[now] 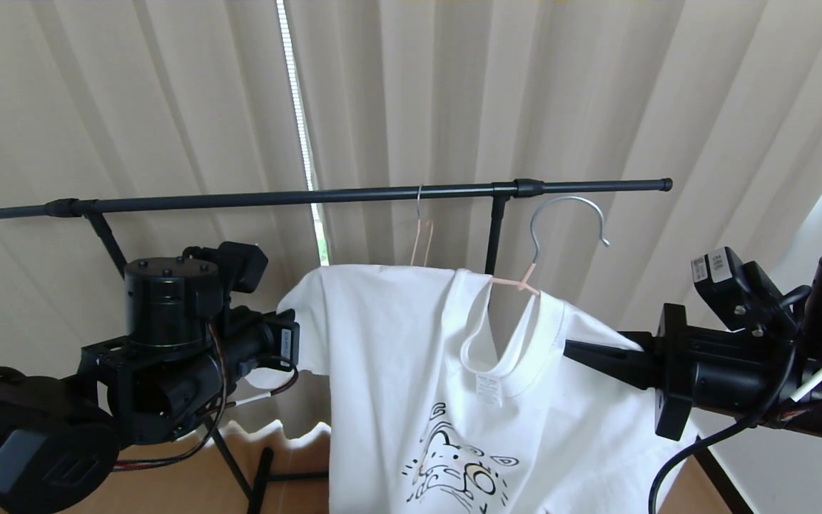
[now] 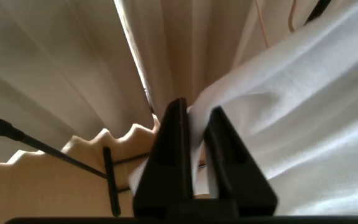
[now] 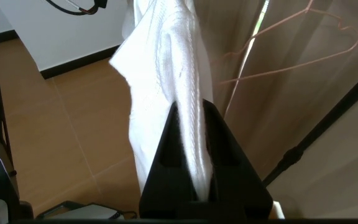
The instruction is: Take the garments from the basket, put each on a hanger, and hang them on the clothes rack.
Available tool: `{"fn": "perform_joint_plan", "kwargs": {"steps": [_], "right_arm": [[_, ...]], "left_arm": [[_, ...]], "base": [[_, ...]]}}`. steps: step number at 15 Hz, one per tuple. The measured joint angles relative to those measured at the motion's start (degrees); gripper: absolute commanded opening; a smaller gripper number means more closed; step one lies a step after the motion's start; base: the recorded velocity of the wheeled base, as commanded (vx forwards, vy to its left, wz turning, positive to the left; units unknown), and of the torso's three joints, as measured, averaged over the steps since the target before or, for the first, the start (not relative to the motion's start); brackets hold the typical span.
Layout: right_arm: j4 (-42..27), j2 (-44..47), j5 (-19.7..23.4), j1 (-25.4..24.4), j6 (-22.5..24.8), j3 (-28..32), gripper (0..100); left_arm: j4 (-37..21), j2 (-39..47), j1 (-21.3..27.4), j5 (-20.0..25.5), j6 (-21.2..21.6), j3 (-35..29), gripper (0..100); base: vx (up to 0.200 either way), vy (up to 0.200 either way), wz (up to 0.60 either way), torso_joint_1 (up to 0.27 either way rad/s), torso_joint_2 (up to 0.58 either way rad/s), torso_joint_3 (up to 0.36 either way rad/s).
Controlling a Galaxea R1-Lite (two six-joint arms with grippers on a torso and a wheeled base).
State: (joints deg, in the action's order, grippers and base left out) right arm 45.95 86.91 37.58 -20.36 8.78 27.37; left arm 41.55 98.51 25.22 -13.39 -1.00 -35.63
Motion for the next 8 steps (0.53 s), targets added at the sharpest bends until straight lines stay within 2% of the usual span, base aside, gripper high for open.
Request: {"fn": "perform_joint_plan", "kwargs": {"steps": [8], "right_arm": [[0.1, -0.2, 0.3, 0.1, -0.1, 0.2, 0]], "left_arm": [[0.0, -1.3, -2.7, -0.5, -1.1, 2.4, 0]], "base": [[0.000, 0.000, 0.00, 0.000, 0.00, 0.000]]}}
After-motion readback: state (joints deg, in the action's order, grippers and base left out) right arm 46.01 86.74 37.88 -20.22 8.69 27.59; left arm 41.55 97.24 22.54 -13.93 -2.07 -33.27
